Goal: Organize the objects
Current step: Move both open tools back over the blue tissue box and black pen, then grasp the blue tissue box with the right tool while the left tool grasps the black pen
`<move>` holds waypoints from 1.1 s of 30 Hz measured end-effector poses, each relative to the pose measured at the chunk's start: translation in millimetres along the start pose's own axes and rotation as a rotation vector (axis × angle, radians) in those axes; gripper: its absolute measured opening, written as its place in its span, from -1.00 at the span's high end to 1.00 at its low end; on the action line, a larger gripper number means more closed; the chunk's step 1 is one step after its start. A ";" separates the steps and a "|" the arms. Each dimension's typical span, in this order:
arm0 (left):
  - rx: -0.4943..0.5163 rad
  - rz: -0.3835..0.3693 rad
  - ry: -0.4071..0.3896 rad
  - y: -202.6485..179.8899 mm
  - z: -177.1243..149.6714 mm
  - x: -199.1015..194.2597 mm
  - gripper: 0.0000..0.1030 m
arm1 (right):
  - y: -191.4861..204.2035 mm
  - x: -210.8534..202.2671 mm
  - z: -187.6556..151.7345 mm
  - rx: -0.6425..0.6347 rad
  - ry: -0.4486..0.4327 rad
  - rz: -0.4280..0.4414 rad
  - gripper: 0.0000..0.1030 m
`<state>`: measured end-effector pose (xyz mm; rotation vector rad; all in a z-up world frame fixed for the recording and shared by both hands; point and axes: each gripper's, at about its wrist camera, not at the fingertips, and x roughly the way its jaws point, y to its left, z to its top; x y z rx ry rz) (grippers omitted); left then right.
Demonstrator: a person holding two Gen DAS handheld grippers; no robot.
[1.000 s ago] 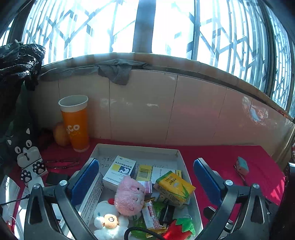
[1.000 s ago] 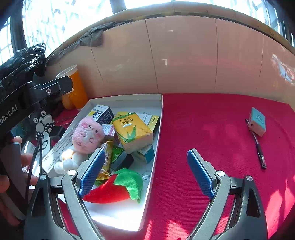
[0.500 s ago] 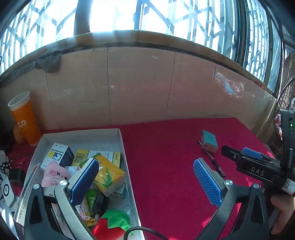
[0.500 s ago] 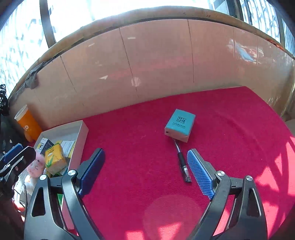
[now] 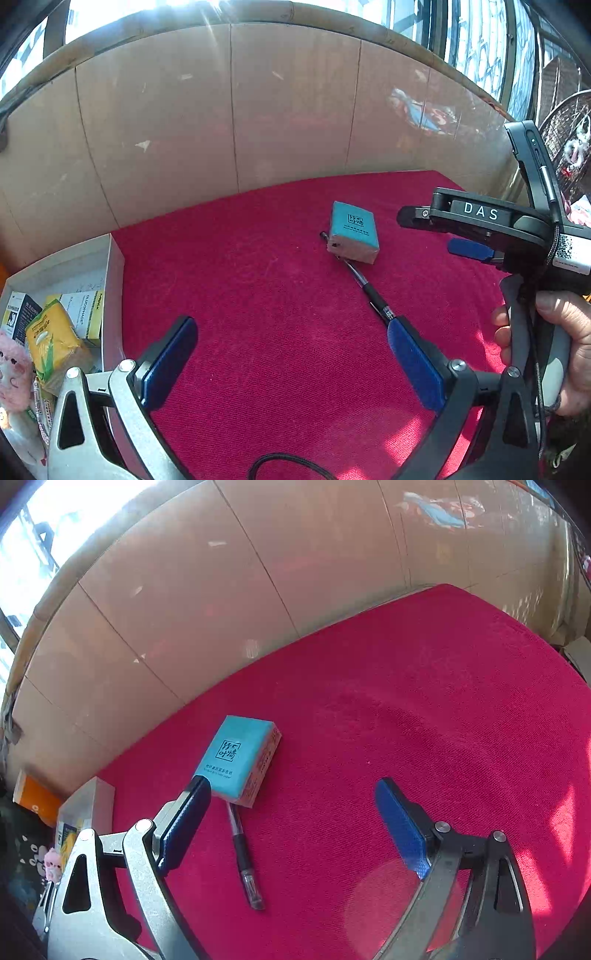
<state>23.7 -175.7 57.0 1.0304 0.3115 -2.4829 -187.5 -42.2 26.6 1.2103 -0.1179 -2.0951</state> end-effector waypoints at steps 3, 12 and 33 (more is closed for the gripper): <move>-0.020 0.003 0.013 3.3 -1.9 8.0 -1.00 | 4.6 11.9 3.0 0.016 0.012 0.045 -0.77; -0.104 0.011 0.049 22.4 -9.1 23.4 -1.00 | 31.4 45.0 8.0 0.004 0.039 0.029 -0.77; -0.090 0.014 0.093 2.0 -5.5 51.7 -1.00 | 33.5 38.5 -6.5 -0.204 0.038 -0.110 0.04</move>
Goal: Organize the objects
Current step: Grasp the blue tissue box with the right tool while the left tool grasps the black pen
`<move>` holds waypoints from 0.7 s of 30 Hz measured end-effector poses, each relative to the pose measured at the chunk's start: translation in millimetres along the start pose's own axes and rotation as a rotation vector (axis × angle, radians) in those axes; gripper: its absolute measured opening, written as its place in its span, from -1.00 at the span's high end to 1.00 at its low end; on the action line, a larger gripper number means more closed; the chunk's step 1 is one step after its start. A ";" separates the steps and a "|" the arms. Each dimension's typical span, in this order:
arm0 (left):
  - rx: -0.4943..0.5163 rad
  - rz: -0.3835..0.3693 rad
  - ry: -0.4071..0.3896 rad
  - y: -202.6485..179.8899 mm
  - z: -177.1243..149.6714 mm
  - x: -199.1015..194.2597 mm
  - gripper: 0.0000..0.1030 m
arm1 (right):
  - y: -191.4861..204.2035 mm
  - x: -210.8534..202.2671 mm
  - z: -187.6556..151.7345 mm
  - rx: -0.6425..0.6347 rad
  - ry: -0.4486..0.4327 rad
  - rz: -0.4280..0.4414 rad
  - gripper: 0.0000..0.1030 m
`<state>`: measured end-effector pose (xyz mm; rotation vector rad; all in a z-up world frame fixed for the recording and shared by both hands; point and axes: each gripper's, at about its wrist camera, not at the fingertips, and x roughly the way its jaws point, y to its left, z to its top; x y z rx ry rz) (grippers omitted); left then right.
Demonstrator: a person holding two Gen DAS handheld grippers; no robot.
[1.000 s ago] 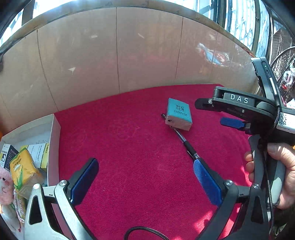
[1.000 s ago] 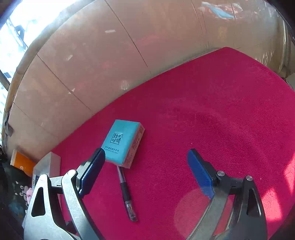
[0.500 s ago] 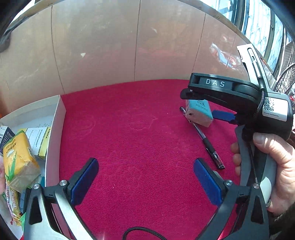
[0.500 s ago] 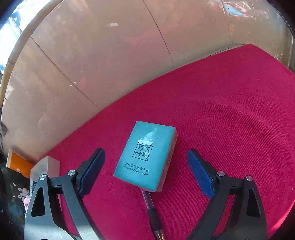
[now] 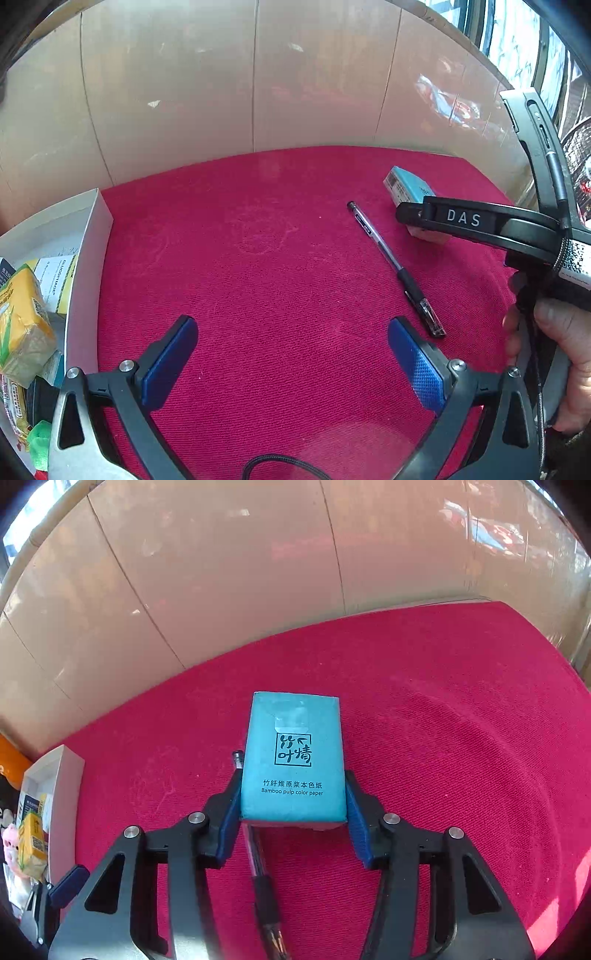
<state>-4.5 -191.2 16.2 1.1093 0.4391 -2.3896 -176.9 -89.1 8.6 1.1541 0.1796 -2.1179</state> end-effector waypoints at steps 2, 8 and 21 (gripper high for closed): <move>-0.006 -0.017 0.014 -10.5 2.7 4.3 -1.00 | -19.6 -18.1 -8.0 -0.013 -0.034 -0.053 0.04; 0.044 -0.003 0.014 -58.7 15.7 19.8 -1.00 | -56.5 -44.2 -21.9 -0.079 -0.071 -0.223 0.03; 0.063 0.051 0.036 -85.9 27.1 60.9 -1.00 | -80.4 -33.3 -37.2 -0.037 -0.050 -0.231 -0.02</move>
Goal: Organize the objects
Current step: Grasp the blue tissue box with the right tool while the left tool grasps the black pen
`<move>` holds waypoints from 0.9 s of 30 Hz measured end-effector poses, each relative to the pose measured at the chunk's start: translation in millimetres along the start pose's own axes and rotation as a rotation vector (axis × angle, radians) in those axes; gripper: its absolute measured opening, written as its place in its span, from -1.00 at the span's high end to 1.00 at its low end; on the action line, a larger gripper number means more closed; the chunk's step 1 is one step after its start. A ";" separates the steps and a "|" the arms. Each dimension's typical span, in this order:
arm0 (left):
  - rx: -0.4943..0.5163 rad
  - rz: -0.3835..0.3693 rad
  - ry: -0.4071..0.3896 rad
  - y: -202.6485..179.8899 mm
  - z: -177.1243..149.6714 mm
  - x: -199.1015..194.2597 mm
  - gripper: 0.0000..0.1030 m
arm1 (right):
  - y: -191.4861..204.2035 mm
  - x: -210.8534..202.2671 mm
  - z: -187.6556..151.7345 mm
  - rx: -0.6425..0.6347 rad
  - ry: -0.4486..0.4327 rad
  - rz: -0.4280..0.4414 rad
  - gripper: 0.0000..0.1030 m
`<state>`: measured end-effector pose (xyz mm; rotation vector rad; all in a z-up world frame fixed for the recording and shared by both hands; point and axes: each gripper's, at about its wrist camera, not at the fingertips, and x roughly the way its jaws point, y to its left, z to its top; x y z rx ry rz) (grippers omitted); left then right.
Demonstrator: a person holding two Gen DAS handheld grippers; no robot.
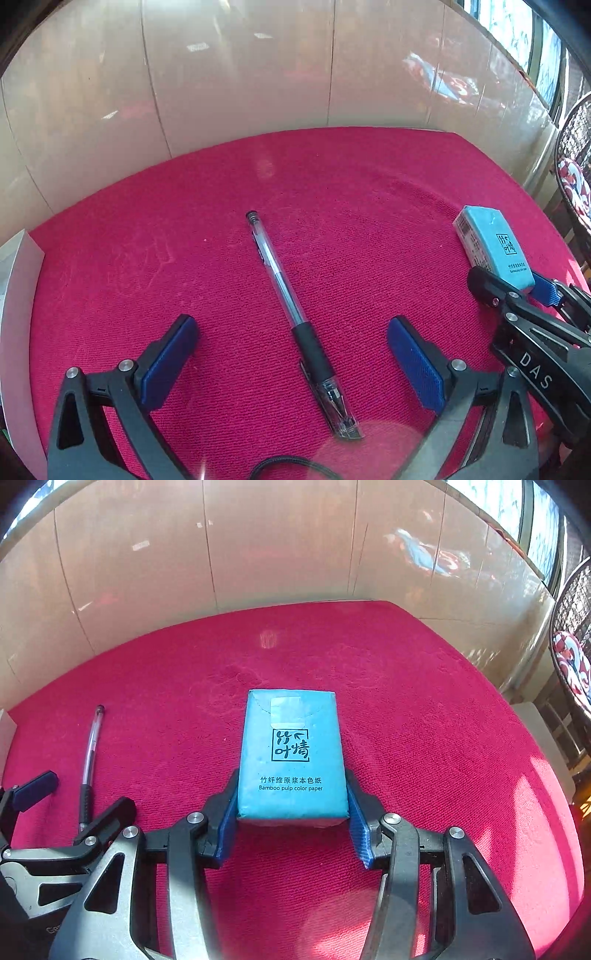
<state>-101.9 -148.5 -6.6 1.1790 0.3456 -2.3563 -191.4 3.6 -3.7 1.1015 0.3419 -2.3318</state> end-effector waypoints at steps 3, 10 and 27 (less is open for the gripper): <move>0.003 -0.004 0.001 -1.2 3.9 5.0 -1.00 | 1.5 1.7 3.1 0.001 0.001 -0.005 -0.03; 0.025 -0.011 -0.001 -2.7 3.1 4.6 -0.99 | 4.2 5.6 5.1 -0.005 0.002 -0.014 -0.03; 0.072 -0.125 -0.059 -4.9 -14.8 -21.7 0.76 | 7.1 2.1 0.2 -0.003 -0.003 -0.007 0.00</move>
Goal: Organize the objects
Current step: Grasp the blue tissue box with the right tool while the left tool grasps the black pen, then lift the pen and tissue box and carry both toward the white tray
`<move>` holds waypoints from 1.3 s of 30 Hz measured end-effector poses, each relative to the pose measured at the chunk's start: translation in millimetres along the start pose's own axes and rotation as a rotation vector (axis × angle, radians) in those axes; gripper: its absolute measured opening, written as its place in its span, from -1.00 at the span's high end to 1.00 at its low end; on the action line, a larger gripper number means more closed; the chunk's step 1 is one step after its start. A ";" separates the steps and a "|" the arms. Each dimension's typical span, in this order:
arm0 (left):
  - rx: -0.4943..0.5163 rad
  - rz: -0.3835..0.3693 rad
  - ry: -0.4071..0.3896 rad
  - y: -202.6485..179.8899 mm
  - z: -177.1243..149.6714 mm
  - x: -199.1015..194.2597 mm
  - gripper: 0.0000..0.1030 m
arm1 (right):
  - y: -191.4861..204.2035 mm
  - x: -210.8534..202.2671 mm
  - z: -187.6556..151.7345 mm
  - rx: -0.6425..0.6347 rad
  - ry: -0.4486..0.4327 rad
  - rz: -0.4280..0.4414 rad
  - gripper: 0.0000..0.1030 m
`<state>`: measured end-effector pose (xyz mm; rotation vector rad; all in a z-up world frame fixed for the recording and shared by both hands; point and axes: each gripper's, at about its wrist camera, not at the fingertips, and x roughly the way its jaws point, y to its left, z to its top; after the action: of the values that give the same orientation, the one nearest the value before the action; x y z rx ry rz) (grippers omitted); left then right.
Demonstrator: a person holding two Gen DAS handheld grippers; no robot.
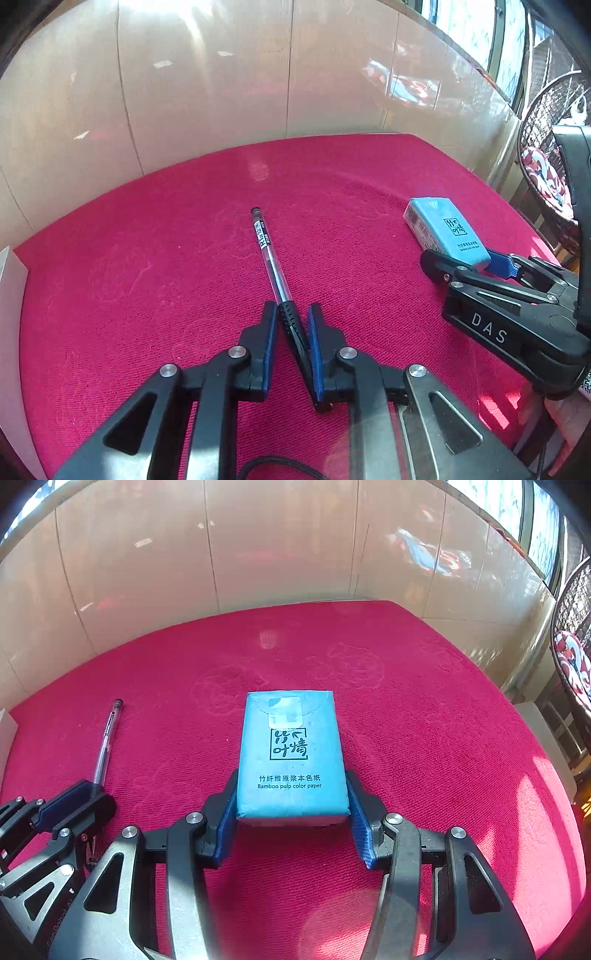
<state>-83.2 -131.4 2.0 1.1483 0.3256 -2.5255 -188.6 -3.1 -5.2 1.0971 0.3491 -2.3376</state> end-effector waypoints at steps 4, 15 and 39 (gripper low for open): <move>-0.003 0.002 -0.002 2.1 3.4 4.7 0.81 | 0.0 0.6 0.6 -0.003 -0.001 -0.005 0.01; -0.020 -0.018 -0.008 13.0 -2.1 -1.0 0.85 | -1.5 3.1 2.6 0.002 -0.005 -0.015 0.01; 0.000 0.035 -0.206 9.1 -10.5 -42.9 0.85 | -4.8 -50.8 -12.7 0.069 -0.288 -0.098 0.02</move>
<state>-46.1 -126.8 27.3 0.8755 0.2502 -2.5840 -156.4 24.4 25.9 0.7720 0.2201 -2.5673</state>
